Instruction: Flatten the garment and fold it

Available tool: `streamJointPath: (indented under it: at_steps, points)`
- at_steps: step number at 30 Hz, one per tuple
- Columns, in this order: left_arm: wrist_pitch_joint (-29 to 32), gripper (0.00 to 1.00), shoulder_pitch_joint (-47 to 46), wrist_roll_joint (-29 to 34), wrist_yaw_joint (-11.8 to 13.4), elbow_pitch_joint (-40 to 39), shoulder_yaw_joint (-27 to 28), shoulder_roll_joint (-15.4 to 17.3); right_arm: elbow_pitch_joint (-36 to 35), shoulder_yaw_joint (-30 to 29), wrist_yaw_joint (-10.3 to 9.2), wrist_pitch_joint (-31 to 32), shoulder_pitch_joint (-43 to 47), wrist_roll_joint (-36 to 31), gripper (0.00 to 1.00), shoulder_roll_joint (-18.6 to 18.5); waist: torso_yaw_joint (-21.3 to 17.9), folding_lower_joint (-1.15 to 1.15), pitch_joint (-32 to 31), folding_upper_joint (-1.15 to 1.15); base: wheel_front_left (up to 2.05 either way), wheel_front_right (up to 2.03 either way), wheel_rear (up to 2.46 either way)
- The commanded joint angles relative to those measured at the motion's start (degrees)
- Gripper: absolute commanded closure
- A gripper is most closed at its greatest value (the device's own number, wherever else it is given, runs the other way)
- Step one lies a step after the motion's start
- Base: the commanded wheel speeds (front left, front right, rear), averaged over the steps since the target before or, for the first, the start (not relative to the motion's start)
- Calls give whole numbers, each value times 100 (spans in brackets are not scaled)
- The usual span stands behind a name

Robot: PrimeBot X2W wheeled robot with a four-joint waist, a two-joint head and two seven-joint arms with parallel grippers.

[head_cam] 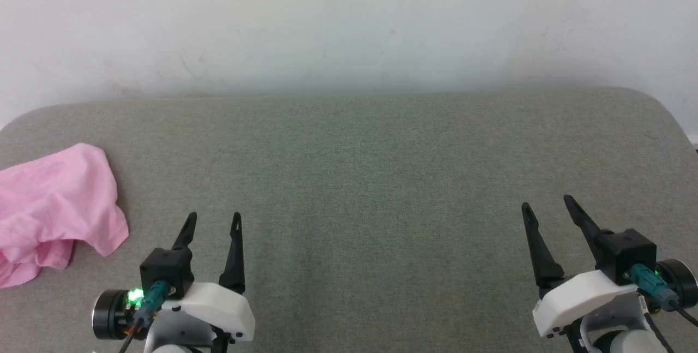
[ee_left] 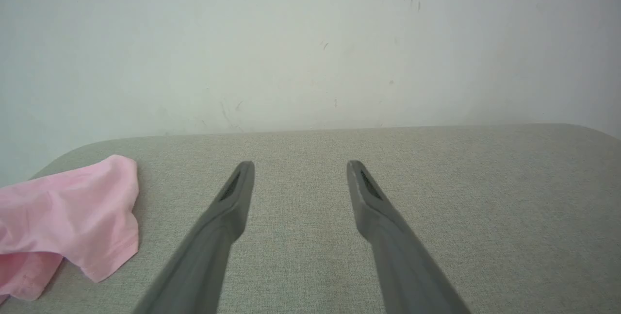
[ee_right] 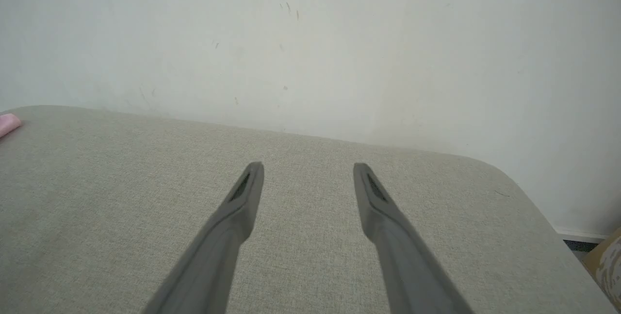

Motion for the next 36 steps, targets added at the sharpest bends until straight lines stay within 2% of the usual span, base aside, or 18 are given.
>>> streamJointPath:
  at_steps: [1,36]
  points:
    - [-52,0,-76,-57,-29,1,-17,-2,5,-20,-1,-61,23,40,0,5,39,0,-1,0,0,0,0]
    - [-459,0,-71,-606,-5,-41,215,-7,-371,92,-2,-256,120,61,0,12,1405,0,2,0,0,0,0]
